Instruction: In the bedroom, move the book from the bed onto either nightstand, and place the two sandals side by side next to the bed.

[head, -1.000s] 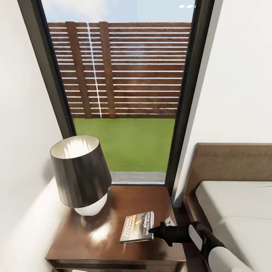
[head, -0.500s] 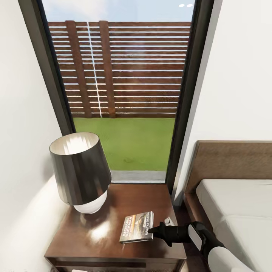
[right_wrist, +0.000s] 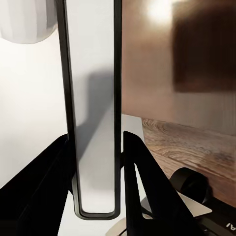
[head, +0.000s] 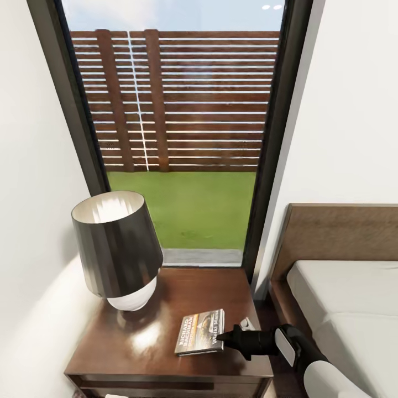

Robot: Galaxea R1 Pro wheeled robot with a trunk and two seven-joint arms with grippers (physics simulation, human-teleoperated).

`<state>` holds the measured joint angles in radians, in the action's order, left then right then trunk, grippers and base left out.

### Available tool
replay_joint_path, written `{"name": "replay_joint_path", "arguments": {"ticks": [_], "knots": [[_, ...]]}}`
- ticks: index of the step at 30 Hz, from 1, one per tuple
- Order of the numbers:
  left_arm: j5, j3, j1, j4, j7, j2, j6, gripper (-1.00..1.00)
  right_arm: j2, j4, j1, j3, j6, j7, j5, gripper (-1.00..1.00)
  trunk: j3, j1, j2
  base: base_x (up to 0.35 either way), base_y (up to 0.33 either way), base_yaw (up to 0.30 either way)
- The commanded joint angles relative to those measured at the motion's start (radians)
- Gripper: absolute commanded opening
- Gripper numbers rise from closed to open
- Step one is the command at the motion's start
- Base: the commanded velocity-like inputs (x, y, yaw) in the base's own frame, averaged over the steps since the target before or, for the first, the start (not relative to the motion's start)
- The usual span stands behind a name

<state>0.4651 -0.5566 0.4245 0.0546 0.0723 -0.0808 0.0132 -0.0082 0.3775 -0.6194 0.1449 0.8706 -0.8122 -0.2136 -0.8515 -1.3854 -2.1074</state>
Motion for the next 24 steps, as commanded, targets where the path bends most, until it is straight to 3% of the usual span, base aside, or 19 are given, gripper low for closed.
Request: {"name": "replay_joint_path", "arguments": {"ticks": [1, 7, 19, 24], "knots": [[0.010, -0.008, 0.000, 0.001, 0.003, -0.001, 0.001, 1.00, 0.000, 0.000, -0.001, 0.005, 0.004, -0.004, 0.004, -1.00, -0.004, -0.004, -0.008, 0.000, 0.000, 0.000], [0.010, -0.008, 0.000, 0.001, 0.003, -0.001, 0.001, 1.00, 0.001, 0.000, -0.002, 0.005, 0.004, -0.004, 0.004, -1.00, -0.023, -0.027, -0.050, 0.000, 0.000, 0.000], [0.010, -0.008, 0.000, 0.001, 0.003, -0.001, 0.000, 1.00, 0.001, 0.000, -0.010, 0.005, 0.004, -0.004, 0.004, -1.00, -0.023, -0.027, -0.050, 0.000, 0.000, 0.000], [0.010, -0.008, 0.000, 0.001, 0.003, -0.001, -0.001, 1.00, 0.001, 0.000, -0.016, 0.005, 0.004, -0.004, 0.004, -1.00, -0.039, -0.046, -0.085, 0.000, 0.000, 0.000]]}}
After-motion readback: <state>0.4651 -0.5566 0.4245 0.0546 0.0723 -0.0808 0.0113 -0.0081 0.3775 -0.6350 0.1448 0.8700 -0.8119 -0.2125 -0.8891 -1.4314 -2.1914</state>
